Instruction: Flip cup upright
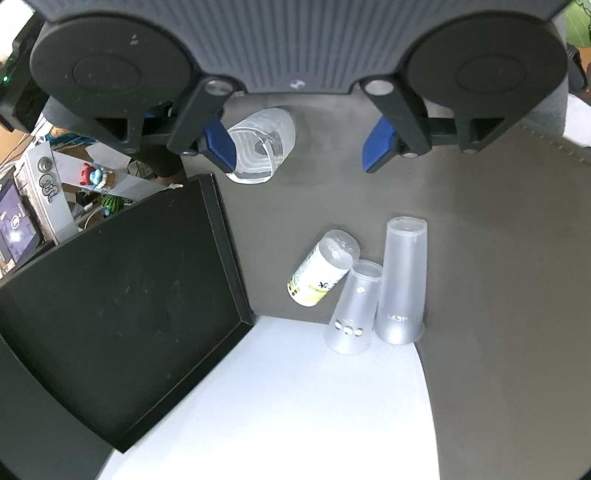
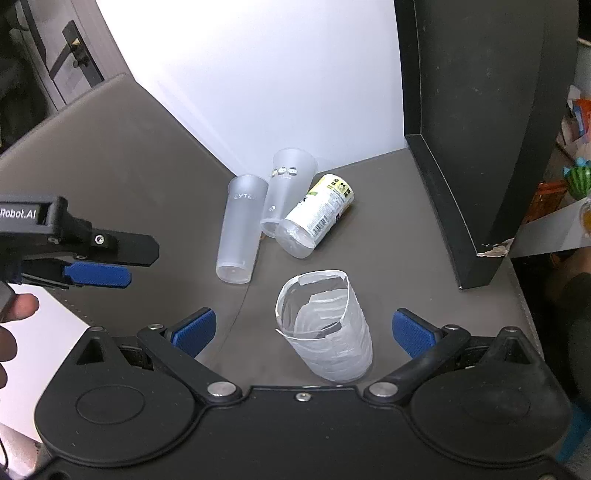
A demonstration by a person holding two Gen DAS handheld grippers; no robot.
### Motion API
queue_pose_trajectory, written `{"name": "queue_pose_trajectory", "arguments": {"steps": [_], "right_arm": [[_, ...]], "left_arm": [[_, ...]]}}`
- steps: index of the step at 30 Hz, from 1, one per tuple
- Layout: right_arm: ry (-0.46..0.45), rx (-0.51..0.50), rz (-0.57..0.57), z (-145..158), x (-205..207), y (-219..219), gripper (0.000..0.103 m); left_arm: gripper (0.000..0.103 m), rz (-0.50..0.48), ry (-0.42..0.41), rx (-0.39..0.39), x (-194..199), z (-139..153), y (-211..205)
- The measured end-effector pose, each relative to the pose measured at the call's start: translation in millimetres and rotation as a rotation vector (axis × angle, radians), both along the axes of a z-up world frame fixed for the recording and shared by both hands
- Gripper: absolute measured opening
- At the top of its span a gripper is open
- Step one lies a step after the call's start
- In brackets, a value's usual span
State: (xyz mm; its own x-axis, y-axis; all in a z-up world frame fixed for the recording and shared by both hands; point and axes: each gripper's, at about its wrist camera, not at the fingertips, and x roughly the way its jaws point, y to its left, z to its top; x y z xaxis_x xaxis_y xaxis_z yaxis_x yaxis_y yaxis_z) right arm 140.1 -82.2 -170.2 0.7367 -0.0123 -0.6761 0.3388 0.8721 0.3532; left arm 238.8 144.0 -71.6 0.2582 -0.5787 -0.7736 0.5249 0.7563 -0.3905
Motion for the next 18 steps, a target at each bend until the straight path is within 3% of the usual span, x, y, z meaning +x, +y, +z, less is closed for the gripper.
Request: {"name": "queue_pose_trajectory", "arguments": {"steps": [18], "right_arm": [[-0.021,0.009,0.014,55,-42,-3,0.103]], "left_arm": [[0.080,0.029,-0.088,-0.017,-54,31,29]]}}
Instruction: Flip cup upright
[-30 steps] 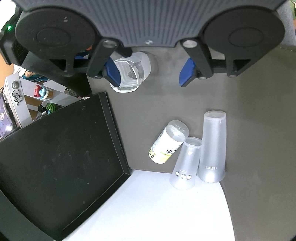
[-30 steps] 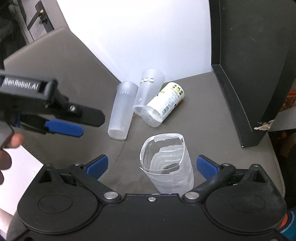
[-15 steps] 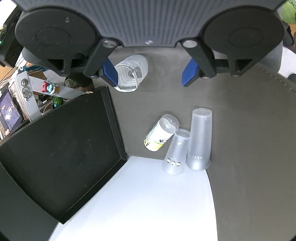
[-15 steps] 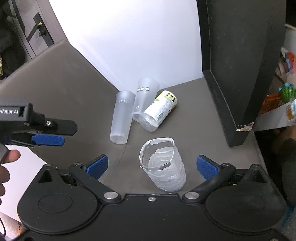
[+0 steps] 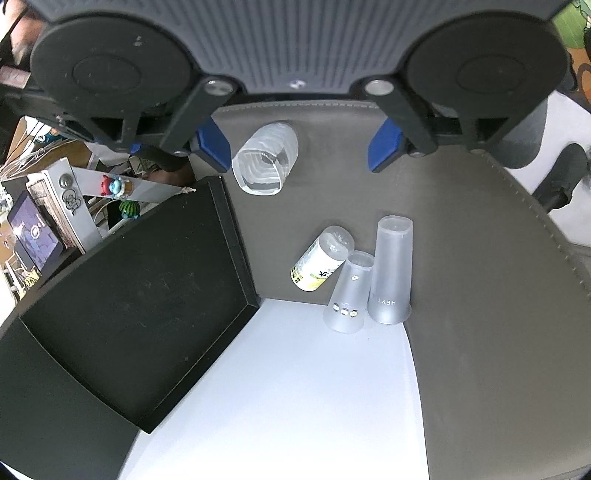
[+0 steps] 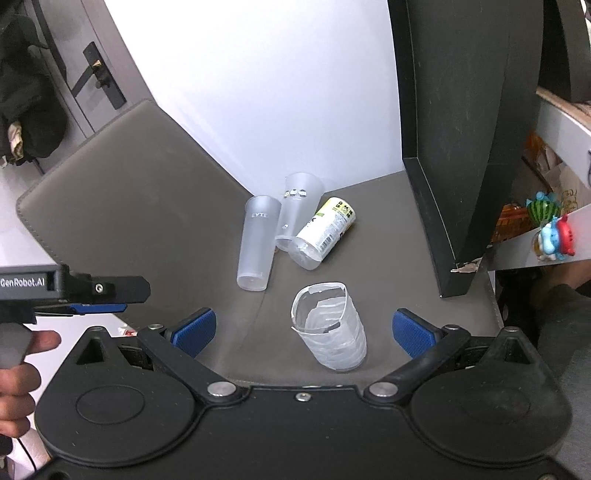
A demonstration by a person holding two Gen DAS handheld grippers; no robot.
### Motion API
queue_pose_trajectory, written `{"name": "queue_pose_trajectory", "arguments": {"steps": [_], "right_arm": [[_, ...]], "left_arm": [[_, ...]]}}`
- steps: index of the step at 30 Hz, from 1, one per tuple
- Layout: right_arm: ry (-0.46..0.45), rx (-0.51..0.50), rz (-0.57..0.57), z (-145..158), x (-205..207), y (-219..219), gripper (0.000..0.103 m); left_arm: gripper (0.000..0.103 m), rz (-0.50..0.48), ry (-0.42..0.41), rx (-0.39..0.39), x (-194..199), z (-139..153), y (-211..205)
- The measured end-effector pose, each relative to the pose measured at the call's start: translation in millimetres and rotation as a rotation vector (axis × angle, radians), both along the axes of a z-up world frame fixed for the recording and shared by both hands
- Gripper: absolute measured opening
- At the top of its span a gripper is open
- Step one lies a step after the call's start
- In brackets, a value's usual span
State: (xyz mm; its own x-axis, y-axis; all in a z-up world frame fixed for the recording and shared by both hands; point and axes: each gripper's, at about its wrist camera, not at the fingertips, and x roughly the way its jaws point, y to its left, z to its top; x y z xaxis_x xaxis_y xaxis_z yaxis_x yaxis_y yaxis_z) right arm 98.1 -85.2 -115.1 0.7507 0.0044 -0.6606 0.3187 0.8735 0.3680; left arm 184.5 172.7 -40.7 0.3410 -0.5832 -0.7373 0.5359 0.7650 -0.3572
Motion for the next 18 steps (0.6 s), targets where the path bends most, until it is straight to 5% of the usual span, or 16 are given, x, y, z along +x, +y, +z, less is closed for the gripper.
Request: {"name": "queue_pose_trajectory", "arguments": {"steps": [18], "right_arm": [[-0.029,-0.041,0.059,25,-33,12,0.103]], "left_arm": [[0.083,0.001,-0.027,-0.003,-41,9,29]]}}
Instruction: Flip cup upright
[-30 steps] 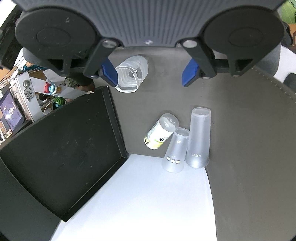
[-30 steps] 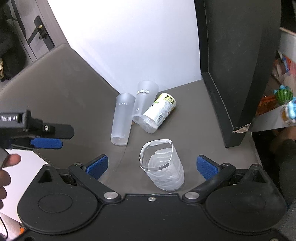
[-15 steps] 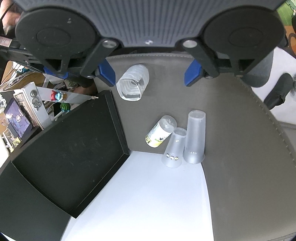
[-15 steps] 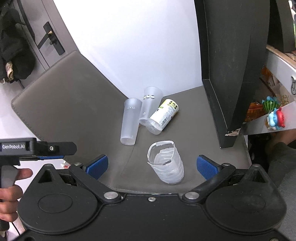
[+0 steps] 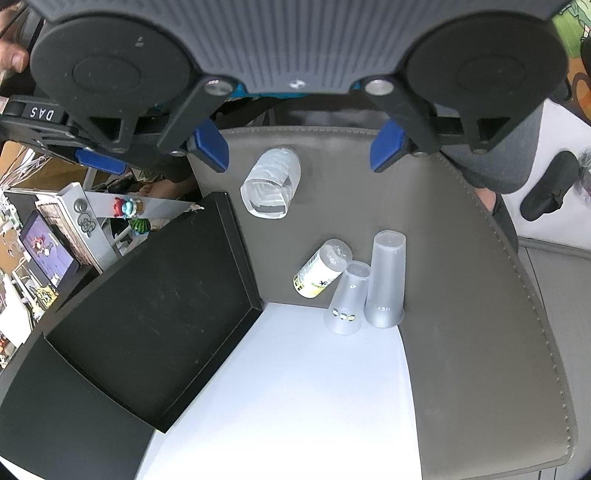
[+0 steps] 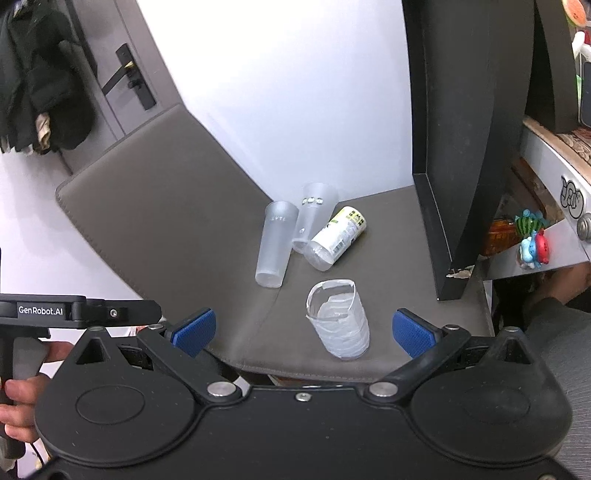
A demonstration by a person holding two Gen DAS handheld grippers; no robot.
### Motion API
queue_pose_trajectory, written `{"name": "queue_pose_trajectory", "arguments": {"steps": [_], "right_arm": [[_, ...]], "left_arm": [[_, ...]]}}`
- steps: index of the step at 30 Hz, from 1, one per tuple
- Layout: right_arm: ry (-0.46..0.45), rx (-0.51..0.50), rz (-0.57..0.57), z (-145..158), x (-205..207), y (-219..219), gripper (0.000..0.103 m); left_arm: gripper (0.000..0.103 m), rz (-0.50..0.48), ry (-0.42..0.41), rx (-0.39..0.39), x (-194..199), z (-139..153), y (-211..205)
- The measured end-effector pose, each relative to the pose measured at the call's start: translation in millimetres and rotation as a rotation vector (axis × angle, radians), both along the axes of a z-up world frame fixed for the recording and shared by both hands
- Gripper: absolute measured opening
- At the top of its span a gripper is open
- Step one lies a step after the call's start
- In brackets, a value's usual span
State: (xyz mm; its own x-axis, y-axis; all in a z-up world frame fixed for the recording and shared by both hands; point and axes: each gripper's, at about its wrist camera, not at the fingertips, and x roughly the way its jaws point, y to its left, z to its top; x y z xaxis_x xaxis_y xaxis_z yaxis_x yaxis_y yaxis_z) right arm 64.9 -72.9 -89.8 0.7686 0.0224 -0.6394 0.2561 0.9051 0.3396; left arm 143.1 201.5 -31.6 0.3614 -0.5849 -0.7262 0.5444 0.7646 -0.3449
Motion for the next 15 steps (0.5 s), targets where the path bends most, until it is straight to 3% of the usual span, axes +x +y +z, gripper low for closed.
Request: {"name": "queue_pose_trajectory", "arguments": {"steps": [15], "right_arm": [[-0.011,0.034,0.083,19,-18,13,0.103]], "left_arm": [[0.083,0.003,-0.006,-0.007,-20,1,17]]}}
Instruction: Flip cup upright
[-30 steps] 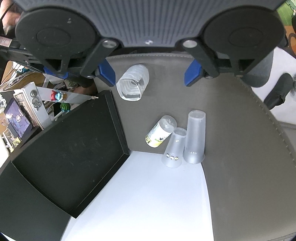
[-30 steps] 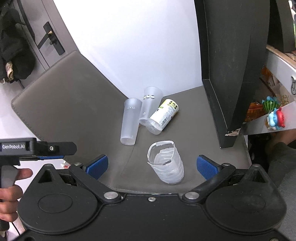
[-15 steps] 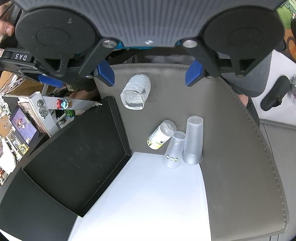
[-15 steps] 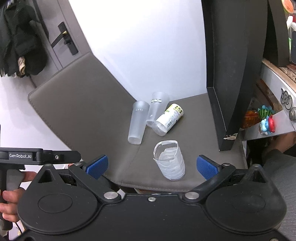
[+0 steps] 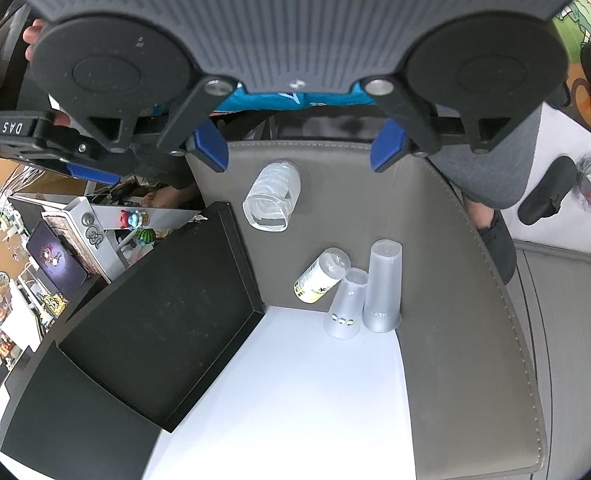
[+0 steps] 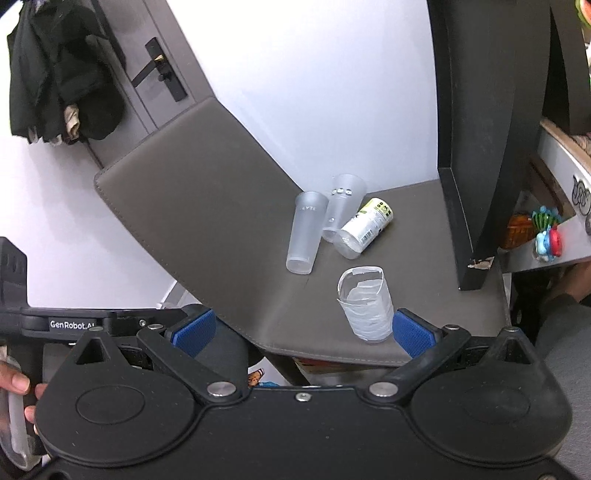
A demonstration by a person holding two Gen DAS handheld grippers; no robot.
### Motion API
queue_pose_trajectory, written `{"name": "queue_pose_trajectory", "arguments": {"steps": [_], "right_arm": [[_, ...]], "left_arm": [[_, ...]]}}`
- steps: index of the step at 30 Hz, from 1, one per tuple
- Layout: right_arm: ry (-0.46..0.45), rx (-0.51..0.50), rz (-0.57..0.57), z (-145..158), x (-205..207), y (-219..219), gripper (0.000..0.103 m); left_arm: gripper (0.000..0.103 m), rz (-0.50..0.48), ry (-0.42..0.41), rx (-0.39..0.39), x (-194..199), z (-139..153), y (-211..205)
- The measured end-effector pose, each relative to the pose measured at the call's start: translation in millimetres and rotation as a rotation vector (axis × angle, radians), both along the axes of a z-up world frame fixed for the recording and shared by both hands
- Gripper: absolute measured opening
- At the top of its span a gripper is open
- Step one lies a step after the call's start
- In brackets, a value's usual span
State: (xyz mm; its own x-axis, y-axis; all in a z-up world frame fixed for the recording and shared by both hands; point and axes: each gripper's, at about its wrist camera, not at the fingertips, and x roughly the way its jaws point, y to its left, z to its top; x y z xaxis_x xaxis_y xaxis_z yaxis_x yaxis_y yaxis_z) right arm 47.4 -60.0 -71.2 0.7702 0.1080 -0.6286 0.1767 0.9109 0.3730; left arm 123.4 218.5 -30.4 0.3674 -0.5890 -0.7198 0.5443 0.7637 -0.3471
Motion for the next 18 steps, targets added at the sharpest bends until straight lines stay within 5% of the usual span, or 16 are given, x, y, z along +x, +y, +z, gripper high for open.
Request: {"name": "queue_pose_trajectory", "arguments": {"steps": [18], "right_arm": [[0.015,-0.025,-0.048,-0.9,-7.5,-5.1,0.103]], "left_arm": [[0.083,-0.008,-0.024,0.000,-9.4,5.3,3.1]]}}
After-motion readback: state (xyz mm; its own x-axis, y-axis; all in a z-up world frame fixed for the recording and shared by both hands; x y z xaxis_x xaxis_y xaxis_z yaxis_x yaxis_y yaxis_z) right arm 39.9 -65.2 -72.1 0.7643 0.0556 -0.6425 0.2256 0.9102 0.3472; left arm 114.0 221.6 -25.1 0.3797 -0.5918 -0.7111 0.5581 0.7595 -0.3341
